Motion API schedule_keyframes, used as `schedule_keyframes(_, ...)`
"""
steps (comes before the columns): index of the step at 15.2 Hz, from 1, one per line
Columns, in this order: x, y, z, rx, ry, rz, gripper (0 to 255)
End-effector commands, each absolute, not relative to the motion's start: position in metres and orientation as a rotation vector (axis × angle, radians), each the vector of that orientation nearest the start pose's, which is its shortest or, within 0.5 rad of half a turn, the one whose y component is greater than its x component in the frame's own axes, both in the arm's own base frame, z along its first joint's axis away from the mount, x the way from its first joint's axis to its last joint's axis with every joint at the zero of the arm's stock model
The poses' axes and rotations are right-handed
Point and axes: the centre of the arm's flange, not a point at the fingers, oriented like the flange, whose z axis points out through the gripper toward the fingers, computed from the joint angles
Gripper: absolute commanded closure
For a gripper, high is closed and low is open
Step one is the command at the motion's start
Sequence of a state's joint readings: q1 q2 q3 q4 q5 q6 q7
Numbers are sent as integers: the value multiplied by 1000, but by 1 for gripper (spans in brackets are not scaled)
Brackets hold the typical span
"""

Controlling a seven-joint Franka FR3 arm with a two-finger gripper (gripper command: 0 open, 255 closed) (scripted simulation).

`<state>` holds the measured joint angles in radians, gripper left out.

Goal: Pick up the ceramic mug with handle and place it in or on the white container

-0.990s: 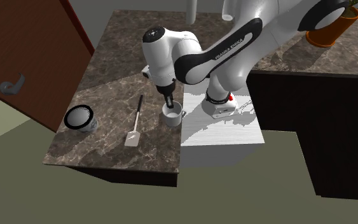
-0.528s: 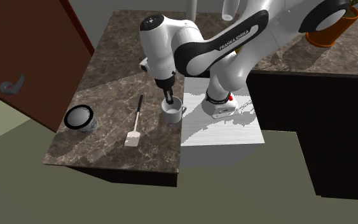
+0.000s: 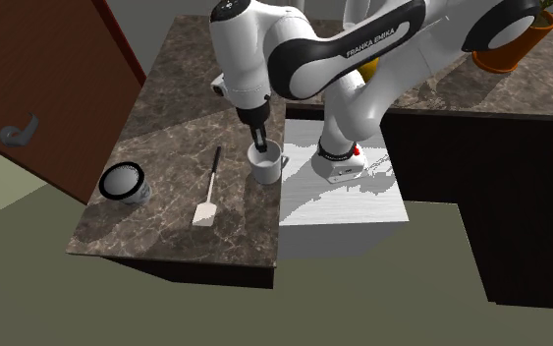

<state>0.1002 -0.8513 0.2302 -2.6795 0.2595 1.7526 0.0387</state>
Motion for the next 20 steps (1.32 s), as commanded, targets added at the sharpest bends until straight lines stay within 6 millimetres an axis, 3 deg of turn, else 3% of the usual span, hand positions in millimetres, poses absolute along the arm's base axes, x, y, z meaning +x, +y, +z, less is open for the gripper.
schedule_keyframes(1, 269, 118, 476, -3062, -229, 144, 255)
schedule_keyframes(12, 269, 118, 531, -3062, -229, 144, 255)
schedule_keyframes(20, 375, 119, 541, -3062, -229, 144, 255)
